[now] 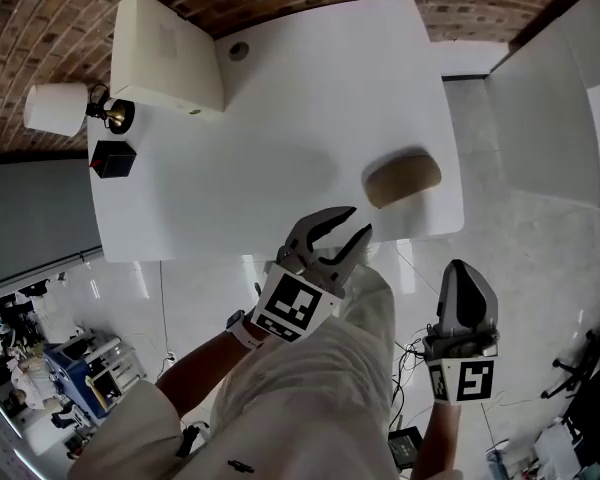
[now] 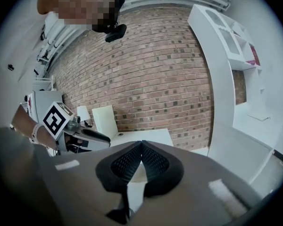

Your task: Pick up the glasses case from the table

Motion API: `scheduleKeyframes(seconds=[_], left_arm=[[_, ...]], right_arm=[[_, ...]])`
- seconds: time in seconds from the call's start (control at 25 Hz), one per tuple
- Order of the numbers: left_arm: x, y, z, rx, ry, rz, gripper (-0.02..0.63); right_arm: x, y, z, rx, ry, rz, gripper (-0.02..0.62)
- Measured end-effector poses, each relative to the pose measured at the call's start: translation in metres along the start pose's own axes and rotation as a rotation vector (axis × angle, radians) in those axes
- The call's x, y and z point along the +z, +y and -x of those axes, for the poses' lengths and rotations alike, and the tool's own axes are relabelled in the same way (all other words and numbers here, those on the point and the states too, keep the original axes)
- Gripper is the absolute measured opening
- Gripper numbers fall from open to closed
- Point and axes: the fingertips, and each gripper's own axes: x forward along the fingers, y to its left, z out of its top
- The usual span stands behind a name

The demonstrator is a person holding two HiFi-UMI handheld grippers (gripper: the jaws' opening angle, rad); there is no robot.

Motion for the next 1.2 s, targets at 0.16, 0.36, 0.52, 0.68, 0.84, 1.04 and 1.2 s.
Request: scheduleKeyframes(seconds=[0.16, 0.36, 0.52, 0.68, 0.84, 1.04, 1.2], left_arm=[[-0.012, 0.005, -0.017, -0.014, 0.021, -0.006, 0.151], [-0.028, 0.007, -0.042, -0.021, 0.047, -0.053, 0.179], [-0.042, 0.009, -0.056, -0.037, 0.071, -0.067, 0.218], [-0.054, 0.012, -0.07, -0.05, 0.092, -0.069, 0.241], [-0.067, 0.015, -0.085, -0.066, 0.112, -0.082, 0.262], [-0.084, 0.017, -0.1, -0.086, 0.135, -0.1, 0.291], [-0.094, 0.015, -0.114, -0.095, 0.149, -0.108, 0.316]], right_arm=[[-0.006, -0.003, -0.01, 0.015, 0.002, 0.005, 0.011], [-0.011, -0.006, -0.026, 0.027, 0.004, 0.026, 0.011], [-0.016, -0.004, -0.035, 0.034, 0.003, 0.024, 0.011], [-0.027, -0.008, -0.041, 0.028, 0.017, 0.02, 0.011], [-0.044, -0.013, -0.043, 0.021, 0.035, 0.012, 0.011], [-0.058, -0.014, -0.044, 0.013, 0.055, 0.007, 0.011], [-0.058, -0.017, -0.041, -0.002, 0.061, 0.004, 0.011]])
